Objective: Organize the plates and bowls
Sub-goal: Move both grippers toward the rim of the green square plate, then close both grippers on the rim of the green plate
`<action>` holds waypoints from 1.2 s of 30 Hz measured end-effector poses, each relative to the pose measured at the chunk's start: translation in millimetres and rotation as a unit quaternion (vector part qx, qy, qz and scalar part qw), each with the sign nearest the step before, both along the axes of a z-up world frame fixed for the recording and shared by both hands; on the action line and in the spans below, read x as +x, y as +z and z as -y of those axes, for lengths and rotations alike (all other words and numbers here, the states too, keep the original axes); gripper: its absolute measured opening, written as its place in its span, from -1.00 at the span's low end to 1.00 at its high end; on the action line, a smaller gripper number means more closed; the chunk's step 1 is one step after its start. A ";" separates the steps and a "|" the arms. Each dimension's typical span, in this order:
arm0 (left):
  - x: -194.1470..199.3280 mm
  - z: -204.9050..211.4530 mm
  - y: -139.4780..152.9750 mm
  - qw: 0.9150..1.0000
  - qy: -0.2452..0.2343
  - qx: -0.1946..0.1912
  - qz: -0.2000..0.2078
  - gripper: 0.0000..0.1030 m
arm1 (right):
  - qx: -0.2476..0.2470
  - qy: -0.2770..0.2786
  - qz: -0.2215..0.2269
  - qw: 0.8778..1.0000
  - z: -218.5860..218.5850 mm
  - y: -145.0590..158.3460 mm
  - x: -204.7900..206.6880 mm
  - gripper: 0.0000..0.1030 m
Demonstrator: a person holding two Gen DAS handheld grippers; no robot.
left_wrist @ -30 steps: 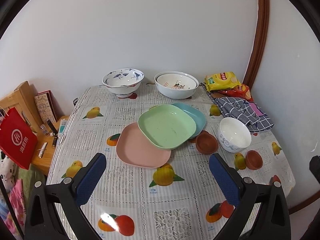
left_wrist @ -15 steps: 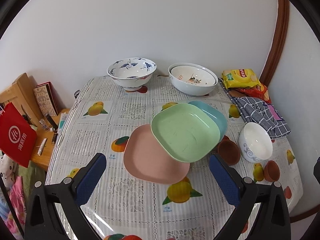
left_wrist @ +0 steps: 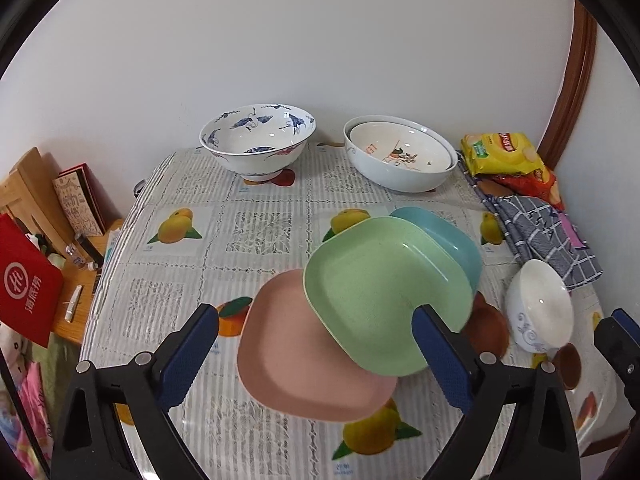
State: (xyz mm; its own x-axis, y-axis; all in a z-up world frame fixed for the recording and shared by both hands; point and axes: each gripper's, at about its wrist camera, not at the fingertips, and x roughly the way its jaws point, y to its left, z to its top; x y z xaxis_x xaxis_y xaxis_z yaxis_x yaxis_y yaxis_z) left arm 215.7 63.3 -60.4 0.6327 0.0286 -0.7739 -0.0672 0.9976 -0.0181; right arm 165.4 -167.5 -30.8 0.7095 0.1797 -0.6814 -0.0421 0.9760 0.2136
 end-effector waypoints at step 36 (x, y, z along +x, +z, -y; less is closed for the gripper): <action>103.6 6.2 -62.7 0.998 -0.051 -0.002 -0.036 0.55 | -0.054 0.017 -0.098 0.994 -69.4 -96.9 96.1 -0.16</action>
